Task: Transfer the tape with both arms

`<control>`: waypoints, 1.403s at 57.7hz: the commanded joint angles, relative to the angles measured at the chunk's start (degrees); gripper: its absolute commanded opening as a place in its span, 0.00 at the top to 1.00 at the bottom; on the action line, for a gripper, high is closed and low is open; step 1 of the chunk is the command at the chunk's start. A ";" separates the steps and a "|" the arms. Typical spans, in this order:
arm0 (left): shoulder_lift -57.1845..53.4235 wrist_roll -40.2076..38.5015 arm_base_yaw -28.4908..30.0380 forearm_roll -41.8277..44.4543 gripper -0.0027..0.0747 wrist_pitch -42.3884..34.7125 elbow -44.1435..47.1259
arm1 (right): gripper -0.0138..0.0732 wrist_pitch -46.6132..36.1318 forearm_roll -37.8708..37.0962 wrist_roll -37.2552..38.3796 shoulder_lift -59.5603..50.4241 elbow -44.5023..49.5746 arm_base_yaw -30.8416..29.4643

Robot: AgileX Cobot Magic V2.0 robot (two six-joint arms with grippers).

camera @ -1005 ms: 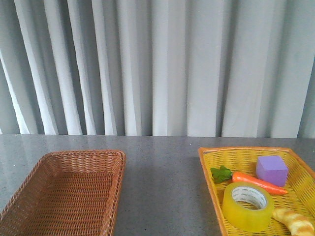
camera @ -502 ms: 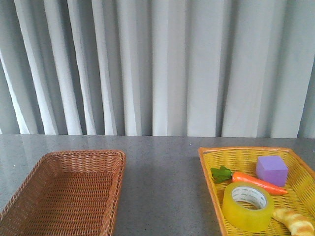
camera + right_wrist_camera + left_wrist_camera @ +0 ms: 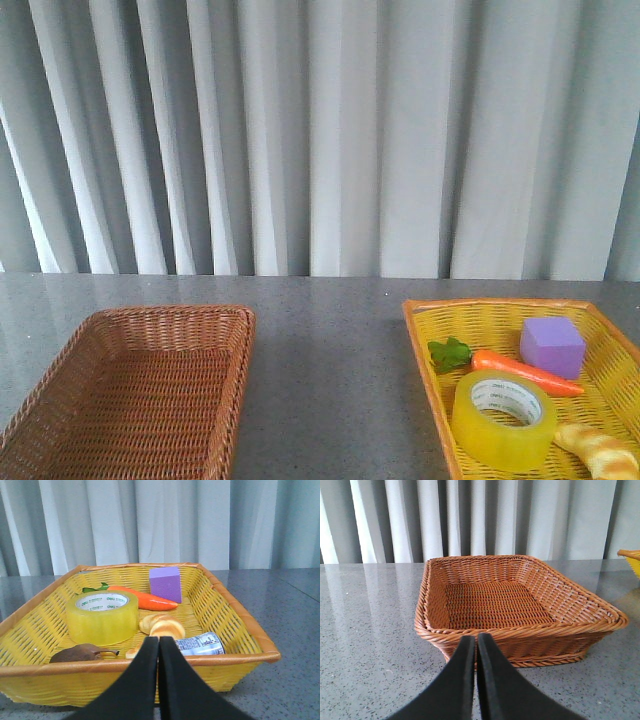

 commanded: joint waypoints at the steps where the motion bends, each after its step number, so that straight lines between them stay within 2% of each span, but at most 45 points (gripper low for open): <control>1: -1.00 -0.54 -0.08 -0.16 0.97 -3.92 -0.54 | 0.85 -4.52 -0.46 -0.15 -0.51 0.26 -0.32; 50: -1.00 -0.54 -0.08 -0.16 0.97 -3.92 -0.54 | 0.85 -4.52 -0.46 -0.15 -0.51 0.26 -0.32; 65: -1.00 -0.63 -0.08 -0.47 0.97 -6.32 -1.27 | 0.85 -4.52 2.46 0.32 -0.37 -0.54 -0.32; 71: -0.88 -0.63 -0.08 -1.66 0.97 -8.70 -4.68 | 0.85 -4.52 4.33 0.32 0.49 -3.72 -0.32; 81: 1.60 -0.52 -0.08 -1.16 0.97 -8.17 -16.25 | 0.85 -1.49 2.72 -0.18 6.09 -14.53 -0.32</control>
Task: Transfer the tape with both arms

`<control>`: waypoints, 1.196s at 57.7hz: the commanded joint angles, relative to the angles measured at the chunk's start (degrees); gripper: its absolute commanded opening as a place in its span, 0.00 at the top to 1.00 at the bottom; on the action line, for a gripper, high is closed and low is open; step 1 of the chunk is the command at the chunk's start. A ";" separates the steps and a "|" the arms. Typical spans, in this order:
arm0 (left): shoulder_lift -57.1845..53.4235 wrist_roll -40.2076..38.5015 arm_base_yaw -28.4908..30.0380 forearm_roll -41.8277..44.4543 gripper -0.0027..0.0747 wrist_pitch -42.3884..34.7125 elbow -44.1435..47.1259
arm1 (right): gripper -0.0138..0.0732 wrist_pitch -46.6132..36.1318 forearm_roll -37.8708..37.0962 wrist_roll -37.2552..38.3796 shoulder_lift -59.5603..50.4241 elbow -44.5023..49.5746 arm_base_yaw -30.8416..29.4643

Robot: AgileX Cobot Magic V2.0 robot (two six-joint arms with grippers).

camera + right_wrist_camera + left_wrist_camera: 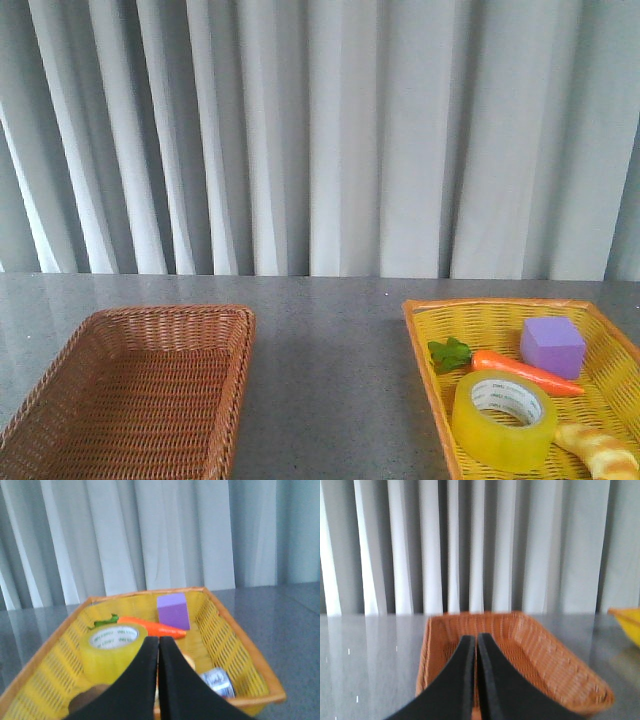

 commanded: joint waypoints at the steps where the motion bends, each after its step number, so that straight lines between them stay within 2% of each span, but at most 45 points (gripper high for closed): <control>1: 2.13 -0.47 -0.08 -0.30 0.97 -4.68 -8.05 | 0.85 -2.59 -1.64 -0.35 4.64 -8.52 -0.32; 13: 15.22 0.09 -0.08 -0.30 0.97 0.57 -22.63 | 0.85 5.56 -4.77 -0.30 17.09 -23.91 -0.32; 23: 25.47 1.80 -0.08 0.17 0.97 5.87 -29.80 | 0.85 13.37 -4.78 -0.30 26.99 -31.66 -0.32; 45: 40.01 3.04 -0.08 0.04 0.97 20.63 -30.62 | 0.85 27.08 -4.02 -0.05 39.67 -32.13 -0.32; 60: 42.55 3.04 -0.08 0.10 0.97 21.19 -30.62 | 0.84 29.78 -4.76 -1.65 41.55 -32.13 -0.32; 69: 42.55 3.34 -0.08 0.10 0.90 21.08 -30.62 | 0.71 29.78 -4.76 -5.38 41.55 -32.13 -0.32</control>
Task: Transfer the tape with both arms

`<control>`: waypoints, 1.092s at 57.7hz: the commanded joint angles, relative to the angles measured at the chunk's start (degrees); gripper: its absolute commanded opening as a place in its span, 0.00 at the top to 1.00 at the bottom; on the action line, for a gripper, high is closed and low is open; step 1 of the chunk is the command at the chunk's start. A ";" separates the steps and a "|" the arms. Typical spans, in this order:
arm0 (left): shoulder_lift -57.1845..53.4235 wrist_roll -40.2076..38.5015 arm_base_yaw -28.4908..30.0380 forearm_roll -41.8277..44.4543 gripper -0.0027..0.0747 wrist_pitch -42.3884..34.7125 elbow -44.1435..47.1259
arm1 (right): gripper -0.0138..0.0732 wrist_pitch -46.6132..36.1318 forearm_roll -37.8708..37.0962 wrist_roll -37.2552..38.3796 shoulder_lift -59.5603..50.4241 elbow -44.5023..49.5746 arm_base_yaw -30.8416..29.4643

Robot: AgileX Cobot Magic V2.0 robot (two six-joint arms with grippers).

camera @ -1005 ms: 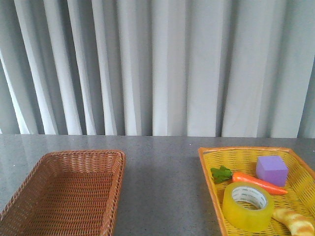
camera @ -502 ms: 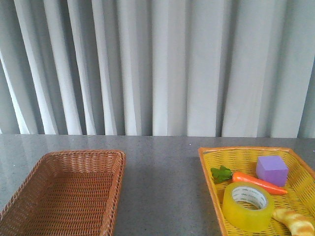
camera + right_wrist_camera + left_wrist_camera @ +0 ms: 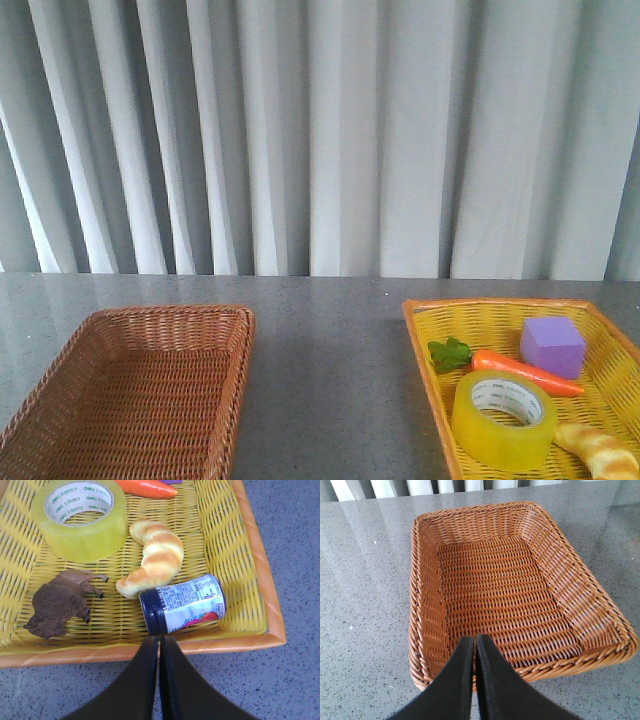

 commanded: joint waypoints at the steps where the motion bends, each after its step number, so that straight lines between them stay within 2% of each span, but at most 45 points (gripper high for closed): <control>1: 0.06 0.00 -0.08 -0.18 0.88 -3.56 -1.89 | 0.69 -3.04 -0.60 -2.99 0.16 -1.88 -0.32; 5: 0.06 0.00 -0.08 -0.18 0.78 -3.41 -1.89 | 0.57 -3.04 -0.29 -3.50 0.16 -1.88 -0.16; 16: 0.06 0.00 -0.08 -0.18 0.42 -3.67 -1.89 | 0.21 -3.53 1.23 -3.50 0.99 -1.88 -0.16; 22: 0.06 0.00 -0.08 -0.18 0.27 -2.87 -1.89 | 0.13 -3.07 1.86 -3.45 2.22 -1.93 -0.16; 28: 0.06 0.00 -0.89 -1.20 0.22 -2.38 -1.89 | 0.14 -2.68 3.68 -3.87 4.36 -2.27 -0.16; 32: 0.06 0.00 -2.56 -2.14 0.22 -2.38 -1.89 | 0.16 -1.43 5.31 -5.22 6.31 -3.65 -0.16; 41: 0.06 5.45 -8.39 -4.34 0.21 -2.30 -1.89 | 0.20 -0.48 9.26 -9.58 11.31 -8.40 -0.16; 52: 0.06 14.10 -14.41 -9.90 0.21 -3.51 -1.89 | 0.22 0.28 12.90 -13.02 20.43 -17.29 -0.16; 63: -0.07 14.91 -15.19 -11.28 0.21 -4.12 -1.89 | 0.22 4.08 13.37 -13.22 31.21 -27.64 -0.16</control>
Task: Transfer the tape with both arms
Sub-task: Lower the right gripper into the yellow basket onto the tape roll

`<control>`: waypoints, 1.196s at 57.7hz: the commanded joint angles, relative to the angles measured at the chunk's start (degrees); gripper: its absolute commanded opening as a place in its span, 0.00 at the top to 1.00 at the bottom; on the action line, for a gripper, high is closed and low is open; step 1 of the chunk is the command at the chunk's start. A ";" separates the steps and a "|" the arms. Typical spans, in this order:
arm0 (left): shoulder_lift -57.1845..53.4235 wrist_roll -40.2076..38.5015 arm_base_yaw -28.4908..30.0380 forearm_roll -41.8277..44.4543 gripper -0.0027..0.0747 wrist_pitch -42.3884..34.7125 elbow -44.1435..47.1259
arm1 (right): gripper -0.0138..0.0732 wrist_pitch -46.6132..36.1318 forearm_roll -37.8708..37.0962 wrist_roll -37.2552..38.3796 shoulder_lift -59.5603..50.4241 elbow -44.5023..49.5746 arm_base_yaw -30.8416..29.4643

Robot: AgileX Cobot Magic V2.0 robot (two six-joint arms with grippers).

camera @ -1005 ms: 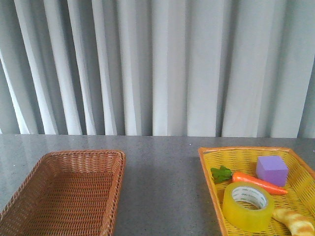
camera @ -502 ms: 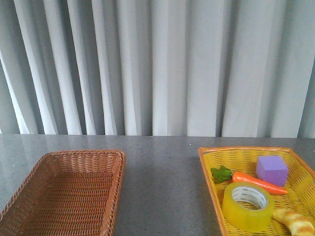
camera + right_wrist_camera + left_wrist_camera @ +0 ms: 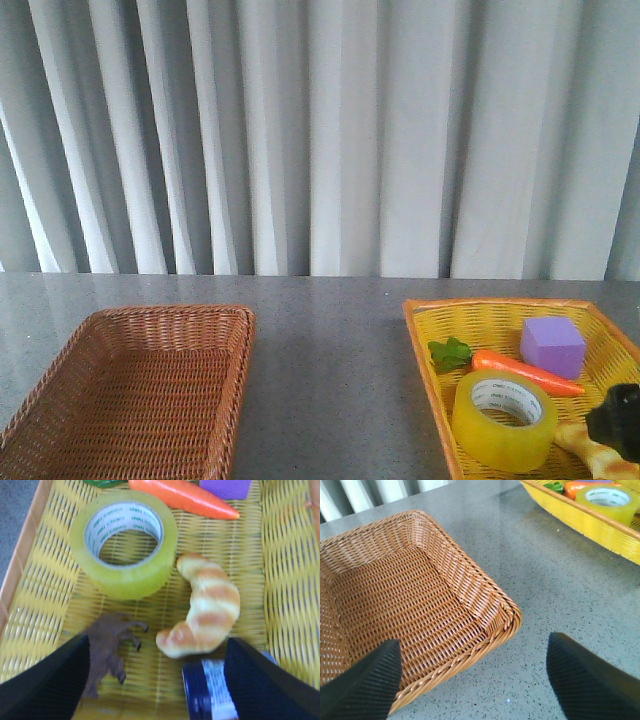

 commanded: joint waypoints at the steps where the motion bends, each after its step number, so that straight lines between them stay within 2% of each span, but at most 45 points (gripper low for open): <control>1: -0.07 0.30 -0.49 -1.41 0.21 -4.34 -1.89 | 0.22 0.05 0.66 -0.64 4.40 -6.71 -0.16; 19: -0.07 0.30 -0.49 -1.27 0.21 -4.30 -1.89 | 0.22 10.17 -0.33 -0.69 22.46 -24.47 1.15; 32: -0.07 0.30 -0.49 -1.27 0.21 -4.30 -1.89 | 0.27 14.50 -8.92 4.89 32.49 -34.87 5.66; 47: -0.07 0.30 -0.49 -1.27 0.21 -4.30 -1.89 | 0.35 21.23 -13.23 7.28 42.31 -44.84 5.67; 56: -0.07 0.30 -0.49 -1.27 0.21 -4.30 -1.89 | 0.45 23.54 -13.39 7.81 45.39 -48.44 5.67; 69: -0.07 0.30 -0.49 -1.27 0.21 -4.30 -1.89 | 0.66 24.95 -12.69 7.70 46.49 -49.77 5.67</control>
